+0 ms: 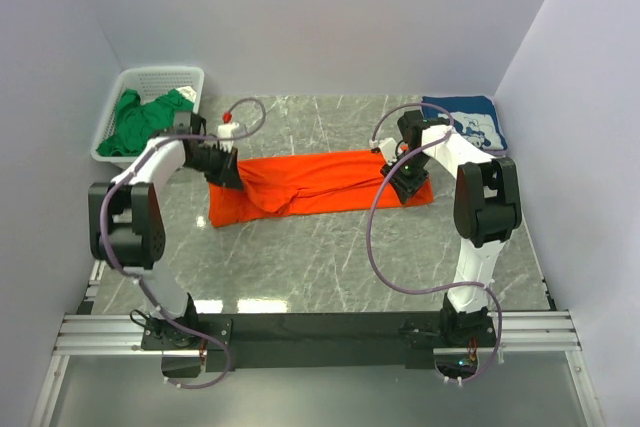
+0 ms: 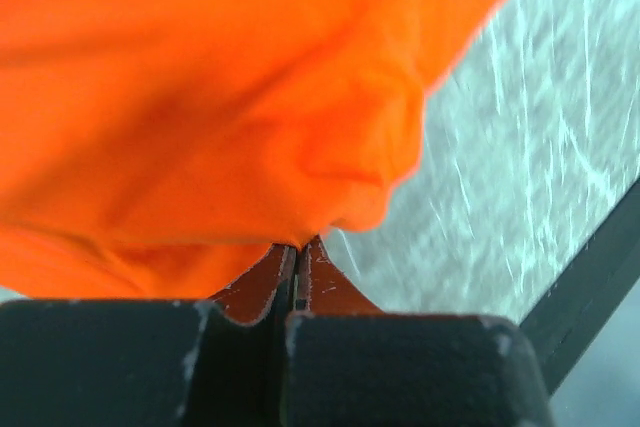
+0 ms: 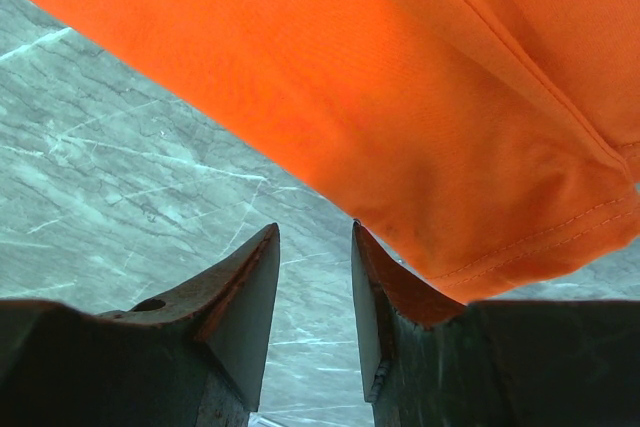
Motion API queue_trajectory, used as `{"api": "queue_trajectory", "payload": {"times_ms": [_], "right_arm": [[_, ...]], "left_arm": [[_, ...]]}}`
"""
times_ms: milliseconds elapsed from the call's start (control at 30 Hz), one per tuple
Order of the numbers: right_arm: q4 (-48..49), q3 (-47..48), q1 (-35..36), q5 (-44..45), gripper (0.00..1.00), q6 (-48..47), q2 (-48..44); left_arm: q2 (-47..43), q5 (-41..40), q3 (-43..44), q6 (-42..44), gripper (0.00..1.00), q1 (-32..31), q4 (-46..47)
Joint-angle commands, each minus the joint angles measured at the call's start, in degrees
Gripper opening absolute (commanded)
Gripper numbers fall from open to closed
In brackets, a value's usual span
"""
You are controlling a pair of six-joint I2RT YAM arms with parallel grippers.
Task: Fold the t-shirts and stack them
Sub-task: Fold the tshirt
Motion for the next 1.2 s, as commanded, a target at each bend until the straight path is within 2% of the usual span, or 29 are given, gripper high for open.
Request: {"api": "queue_trajectory", "payload": {"times_ms": [0,267,367,400,433,500,600,733,833,967,1167], "right_arm": [[0.28,2.04,-0.2,-0.31,0.42,-0.13,-0.65],[0.81,1.6,-0.46,-0.05,0.42,0.04,-1.17],[1.25,1.07,-0.37,0.22,0.42,0.22,-1.44],[1.34,0.64,-0.46,0.56,0.42,0.13,-1.44],[1.6,0.46,-0.46,0.74,0.42,0.31,-1.61],[2.04,0.02,-0.72,1.01,0.42,0.22,-2.14],[2.83,-0.94,-0.9,1.62,0.41,0.22,-2.76],[4.41,-3.23,-0.81,3.37,0.37,-0.22,-2.32],[6.69,-3.5,-0.81,4.52,0.37,0.57,-0.65],[7.49,-1.31,-0.9,6.1,0.37,2.41,3.38],[6.35,0.19,-0.9,10.93,0.35,5.49,7.7]], "left_arm": [[5.94,4.48,9.05,-2.88,0.01,0.78,1.55],[22.12,6.33,23.76,-11.91,0.02,5.34,7.97],[25.2,7.47,25.78,-14.91,0.17,6.13,10.52],[25.47,7.64,25.96,-15.62,0.32,6.31,12.0],[25.21,8.6,25.7,-16.15,0.34,6.49,12.63],[24.16,8.18,24.56,-17.55,0.4,6.93,13.77],[19.34,6.95,20.97,-15.72,0.43,7.54,13.34],[6.61,2.03,10.95,-10.8,0.43,7.28,11.24],[1.15,-2.19,3.83,-6.76,0.43,7.28,6.84],[-1.6,-5.35,-5.47,-3.41,0.42,6.93,5.86],[1.56,-11.33,-9.98,-1.74,0.41,6.14,9.38]]}}
